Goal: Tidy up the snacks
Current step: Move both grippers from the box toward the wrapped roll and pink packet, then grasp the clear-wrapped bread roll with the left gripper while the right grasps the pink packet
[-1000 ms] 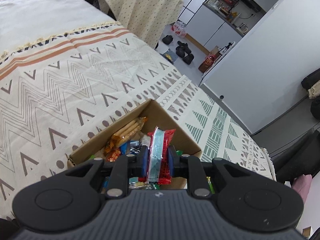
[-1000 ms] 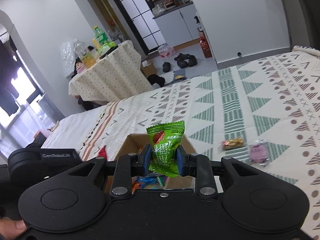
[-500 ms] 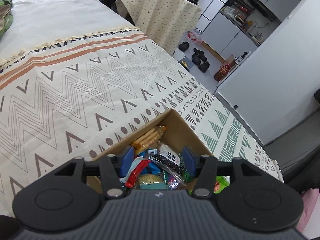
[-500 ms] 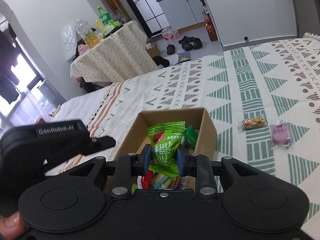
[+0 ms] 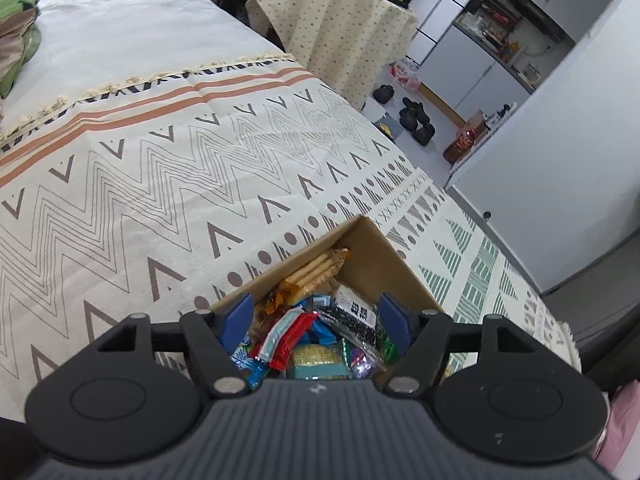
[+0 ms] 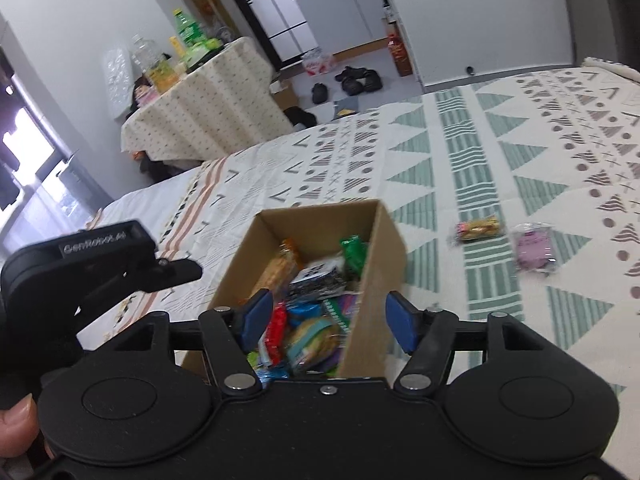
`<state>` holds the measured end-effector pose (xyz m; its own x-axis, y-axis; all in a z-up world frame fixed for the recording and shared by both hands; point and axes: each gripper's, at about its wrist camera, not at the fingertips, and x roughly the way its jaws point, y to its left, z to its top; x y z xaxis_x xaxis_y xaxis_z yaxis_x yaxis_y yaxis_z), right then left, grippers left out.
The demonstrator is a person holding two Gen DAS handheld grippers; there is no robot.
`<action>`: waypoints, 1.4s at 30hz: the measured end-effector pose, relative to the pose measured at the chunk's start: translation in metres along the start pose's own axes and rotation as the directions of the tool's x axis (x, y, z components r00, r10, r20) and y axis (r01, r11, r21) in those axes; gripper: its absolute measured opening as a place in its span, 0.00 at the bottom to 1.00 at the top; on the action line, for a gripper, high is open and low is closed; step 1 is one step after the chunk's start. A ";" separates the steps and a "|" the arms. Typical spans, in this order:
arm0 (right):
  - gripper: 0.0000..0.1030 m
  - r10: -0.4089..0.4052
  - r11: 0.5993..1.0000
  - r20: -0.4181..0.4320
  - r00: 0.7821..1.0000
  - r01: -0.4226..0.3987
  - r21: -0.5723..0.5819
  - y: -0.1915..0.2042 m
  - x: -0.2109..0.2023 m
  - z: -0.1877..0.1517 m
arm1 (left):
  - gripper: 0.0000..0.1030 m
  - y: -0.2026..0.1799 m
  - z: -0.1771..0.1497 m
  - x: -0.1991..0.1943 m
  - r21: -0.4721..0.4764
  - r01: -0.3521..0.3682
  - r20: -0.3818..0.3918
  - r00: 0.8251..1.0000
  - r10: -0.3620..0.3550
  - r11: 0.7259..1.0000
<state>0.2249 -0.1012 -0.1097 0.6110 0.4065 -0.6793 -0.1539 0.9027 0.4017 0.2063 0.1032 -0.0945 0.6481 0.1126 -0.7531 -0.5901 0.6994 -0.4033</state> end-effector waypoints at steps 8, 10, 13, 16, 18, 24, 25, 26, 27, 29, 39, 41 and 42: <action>0.65 -0.077 0.997 0.005 0.997 0.077 0.025 -0.039 -0.009 -0.002 | 0.83 -0.025 -0.021 0.006 0.089 0.013 -0.032 0.999 -0.010 0.996; 0.65 -0.086 0.996 0.007 0.996 0.086 0.034 -0.048 -0.011 -0.002 | 0.83 -0.032 -0.026 0.007 0.115 0.020 -0.038 0.999 -0.015 0.993; 0.65 -0.097 0.994 0.013 0.995 0.096 0.045 -0.062 -0.015 -0.001 | 0.84 -0.043 -0.033 0.008 0.142 0.022 -0.040 0.999 -0.016 0.990; 0.65 -0.102 0.993 0.020 0.995 0.101 0.053 -0.075 -0.018 -0.001 | 0.85 -0.054 -0.041 0.010 0.186 0.033 -0.047 0.999 -0.025 0.982; 0.65 -0.102 0.993 0.026 0.994 0.101 0.056 -0.084 -0.019 0.000 | 0.88 -0.062 -0.047 0.010 0.215 0.042 -0.050 0.998 -0.031 0.976; 0.65 -0.109 0.991 0.032 0.994 0.106 0.079 -0.110 -0.016 0.002 | 0.89 -0.088 -0.064 0.014 0.301 0.087 -0.079 0.995 -0.066 0.950; 0.65 -0.107 0.991 0.032 0.994 0.104 0.083 -0.114 -0.016 0.002 | 0.89 -0.093 -0.066 0.015 0.317 0.087 -0.079 0.995 -0.065 0.945; 0.65 -0.105 0.991 0.032 0.994 0.102 0.084 -0.117 -0.015 0.002 | 0.89 -0.096 -0.067 0.016 0.326 0.088 -0.081 0.995 -0.065 0.941; 0.65 -0.104 0.992 0.032 0.994 0.101 0.082 -0.120 -0.015 0.003 | 0.89 -0.099 -0.068 0.018 0.330 0.090 -0.086 0.994 -0.066 0.939; 0.66 -0.100 0.992 0.031 0.994 0.098 0.076 -0.126 -0.014 0.004 | 0.89 -0.105 -0.070 0.021 0.337 0.088 -0.090 0.994 -0.061 0.937; 0.70 -0.075 0.996 0.041 0.996 0.073 0.053 -0.160 -0.006 0.014 | 0.89 -0.145 -0.068 0.029 0.415 0.036 -0.036 0.999 -0.023 0.909; 0.70 -0.072 0.996 0.039 0.997 0.069 0.055 -0.167 -0.002 0.014 | 0.89 -0.155 -0.070 0.034 0.431 0.035 -0.037 0.999 -0.021 0.902; 0.70 -0.068 0.996 0.037 0.997 0.066 0.058 -0.170 0.000 0.014 | 0.89 -0.160 -0.071 0.036 0.436 0.034 -0.037 0.999 -0.020 0.899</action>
<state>0.2622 -0.2569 -0.1696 0.6485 0.3388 -0.6816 -0.0683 0.9178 0.3912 0.2904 -0.0547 -0.0940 0.6412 0.0723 -0.7639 -0.2984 0.9407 -0.1614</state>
